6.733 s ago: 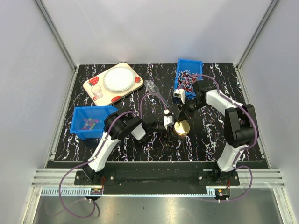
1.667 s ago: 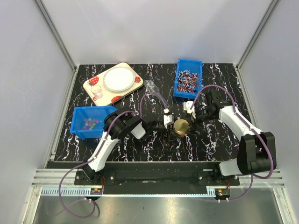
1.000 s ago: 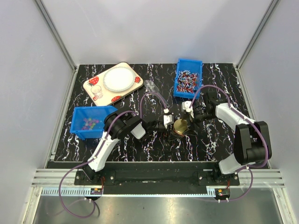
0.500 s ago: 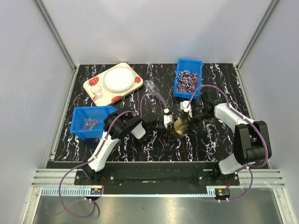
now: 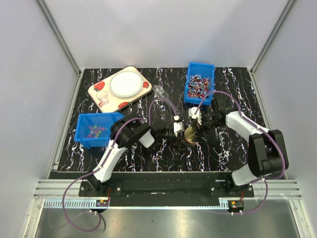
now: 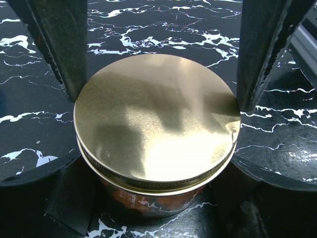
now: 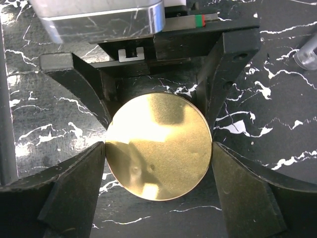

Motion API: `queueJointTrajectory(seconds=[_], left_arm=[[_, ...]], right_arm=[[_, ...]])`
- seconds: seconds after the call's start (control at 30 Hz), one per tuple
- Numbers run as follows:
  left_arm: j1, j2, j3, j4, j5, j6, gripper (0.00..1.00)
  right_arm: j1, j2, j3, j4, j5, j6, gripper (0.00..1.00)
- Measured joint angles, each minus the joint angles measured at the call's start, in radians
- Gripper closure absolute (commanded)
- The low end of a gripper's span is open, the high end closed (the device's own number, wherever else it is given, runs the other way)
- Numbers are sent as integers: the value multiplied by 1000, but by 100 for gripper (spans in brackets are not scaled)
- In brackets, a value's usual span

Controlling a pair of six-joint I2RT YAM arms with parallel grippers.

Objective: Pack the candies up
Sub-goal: Screw the bottle lid onto the packing bottle.

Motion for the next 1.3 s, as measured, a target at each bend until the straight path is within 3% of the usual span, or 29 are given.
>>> queueJointTrajectory(seconds=[0.43, 0.63, 0.7, 0.77, 0.83, 1.03, 1.3], left_arm=[[-15, 0, 0, -2, 8, 10, 40], [-15, 0, -2, 1, -8, 2, 40], [-15, 0, -3, 1, -9, 2, 37], [-16, 0, -8, 7, -19, 8, 29], [-12, 0, -19, 19, -34, 15, 1], [-11, -45, -82, 8, -87, 46, 1], [-6, -229, -243, -157, -119, 151, 1]], right_arm=[[43, -154, -130, 146, 143, 260, 18], [58, -164, -129, 170, 204, 398, 13], [59, -168, -129, 171, 211, 422, 1], [60, -172, -127, 160, 221, 449, 0], [58, -185, -127, 131, 227, 456, 0], [58, -291, -114, 84, 229, 447, 0], [49, -370, -34, 49, 245, 438, 0]])
